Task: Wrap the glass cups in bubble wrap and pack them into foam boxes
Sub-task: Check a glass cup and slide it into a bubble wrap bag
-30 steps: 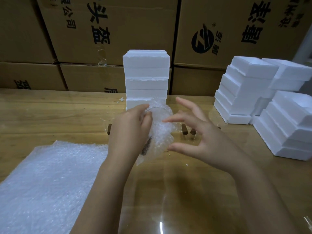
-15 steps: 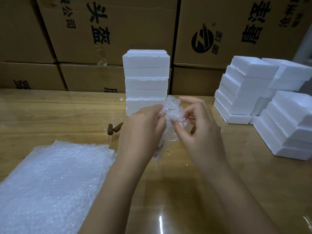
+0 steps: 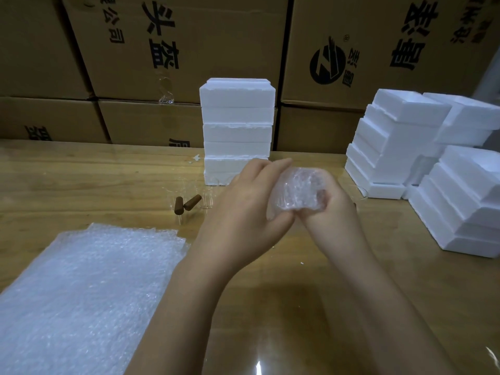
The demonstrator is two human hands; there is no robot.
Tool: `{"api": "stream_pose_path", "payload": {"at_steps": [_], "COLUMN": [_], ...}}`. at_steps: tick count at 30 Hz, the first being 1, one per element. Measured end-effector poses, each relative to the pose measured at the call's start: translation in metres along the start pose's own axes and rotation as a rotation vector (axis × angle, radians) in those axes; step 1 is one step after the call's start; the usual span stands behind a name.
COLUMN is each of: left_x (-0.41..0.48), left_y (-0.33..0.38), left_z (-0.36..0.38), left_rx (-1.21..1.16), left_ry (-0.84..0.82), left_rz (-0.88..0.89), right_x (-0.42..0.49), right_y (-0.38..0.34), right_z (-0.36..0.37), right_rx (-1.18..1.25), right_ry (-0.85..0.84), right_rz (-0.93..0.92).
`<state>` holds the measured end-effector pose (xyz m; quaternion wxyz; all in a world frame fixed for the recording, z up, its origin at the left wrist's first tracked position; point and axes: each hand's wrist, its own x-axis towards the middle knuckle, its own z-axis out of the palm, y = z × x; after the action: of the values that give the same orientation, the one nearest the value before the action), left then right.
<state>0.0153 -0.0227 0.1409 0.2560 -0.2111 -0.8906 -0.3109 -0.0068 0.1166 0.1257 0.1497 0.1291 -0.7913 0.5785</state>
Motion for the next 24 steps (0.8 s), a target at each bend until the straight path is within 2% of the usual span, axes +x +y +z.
{"api": "stream_pose_path", "payload": {"at_steps": [4,8,11,14,16,20,24], "left_x": [0.002,0.004,0.007,0.008,0.007,0.006,0.004], "left_y": [0.001,-0.001,-0.006,-0.004,0.000,0.000,-0.002], "left_z": [0.004,0.007,0.010,0.009,0.010,0.014,0.011], "left_rx": [0.127,0.110,-0.097,-0.364,-0.399,-0.446,-0.268], "left_ry": [0.034,0.146,0.289,0.417,0.415,0.327,0.210], "left_rz": [0.004,-0.074,-0.234,-0.297,-0.236,-0.131,-0.138], "right_x": [-0.004,-0.008,-0.012,-0.012,-0.012,-0.010,-0.006], "right_y": [-0.003,-0.005,-0.010,-0.012,-0.010,-0.010,-0.005], "right_z": [0.005,0.011,0.015,0.017,0.017,0.012,0.005], "right_rx": [-0.117,-0.104,0.096,0.208,0.219,0.144,-0.050], "right_ry": [0.012,0.028,0.057,-0.053,-0.079,-0.029,0.073], "right_rz": [-0.059,-0.100,-0.103,0.009,0.005,-0.070,-0.130]}}
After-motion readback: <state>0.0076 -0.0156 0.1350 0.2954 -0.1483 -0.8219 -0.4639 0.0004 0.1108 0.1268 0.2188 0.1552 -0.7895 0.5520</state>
